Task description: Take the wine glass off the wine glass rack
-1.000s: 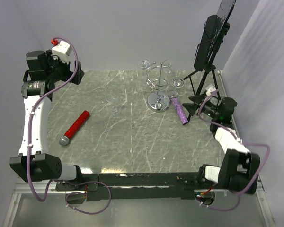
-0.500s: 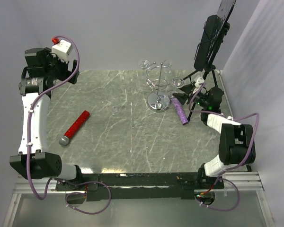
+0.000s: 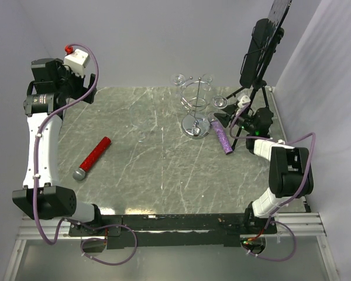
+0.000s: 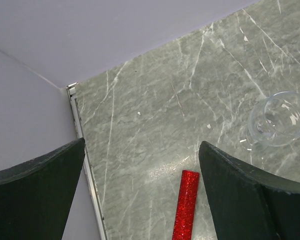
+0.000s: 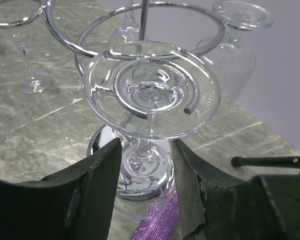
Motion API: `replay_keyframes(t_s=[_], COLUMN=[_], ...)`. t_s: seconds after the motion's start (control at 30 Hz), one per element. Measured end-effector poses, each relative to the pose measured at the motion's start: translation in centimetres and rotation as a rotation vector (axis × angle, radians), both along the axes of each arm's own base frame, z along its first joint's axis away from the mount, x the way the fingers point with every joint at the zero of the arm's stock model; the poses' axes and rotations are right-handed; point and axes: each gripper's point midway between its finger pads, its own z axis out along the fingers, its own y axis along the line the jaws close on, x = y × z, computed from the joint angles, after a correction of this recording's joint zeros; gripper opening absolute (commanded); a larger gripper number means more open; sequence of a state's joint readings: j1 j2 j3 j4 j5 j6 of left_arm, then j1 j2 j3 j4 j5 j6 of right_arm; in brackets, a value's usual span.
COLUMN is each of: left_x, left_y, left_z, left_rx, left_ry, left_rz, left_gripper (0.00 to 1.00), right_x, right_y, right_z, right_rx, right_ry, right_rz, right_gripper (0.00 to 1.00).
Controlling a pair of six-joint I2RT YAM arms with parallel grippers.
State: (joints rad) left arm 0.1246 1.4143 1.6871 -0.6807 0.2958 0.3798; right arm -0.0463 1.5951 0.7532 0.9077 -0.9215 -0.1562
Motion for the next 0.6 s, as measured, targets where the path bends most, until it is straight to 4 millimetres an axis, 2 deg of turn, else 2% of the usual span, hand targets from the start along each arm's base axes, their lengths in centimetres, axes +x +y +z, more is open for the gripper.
replay_keyframes(t_s=[0.2, 0.43, 0.6], left_x=[-0.1, -0.2, -0.2], left_y=[0.1, 0.2, 0.3], left_z=[-0.3, -0.4, -0.4], left_rx=[0.001, 0.002, 0.004], left_ry=[0.014, 0.021, 0.021], left_rz=[0.006, 0.01, 0.014], left_gripper=[1.0, 1.0, 1.0], right_x=[0.3, 1.2, 1.7], right_y=[0.5, 0.8, 0.9], right_z=[-1.0, -0.2, -0.5], right_rx=[-0.002, -0.01, -0.013], right_ry=[0.012, -0.024, -0.021], right_rz=[0.006, 0.003, -0.005], right_gripper=[0.47, 0.42, 0.41])
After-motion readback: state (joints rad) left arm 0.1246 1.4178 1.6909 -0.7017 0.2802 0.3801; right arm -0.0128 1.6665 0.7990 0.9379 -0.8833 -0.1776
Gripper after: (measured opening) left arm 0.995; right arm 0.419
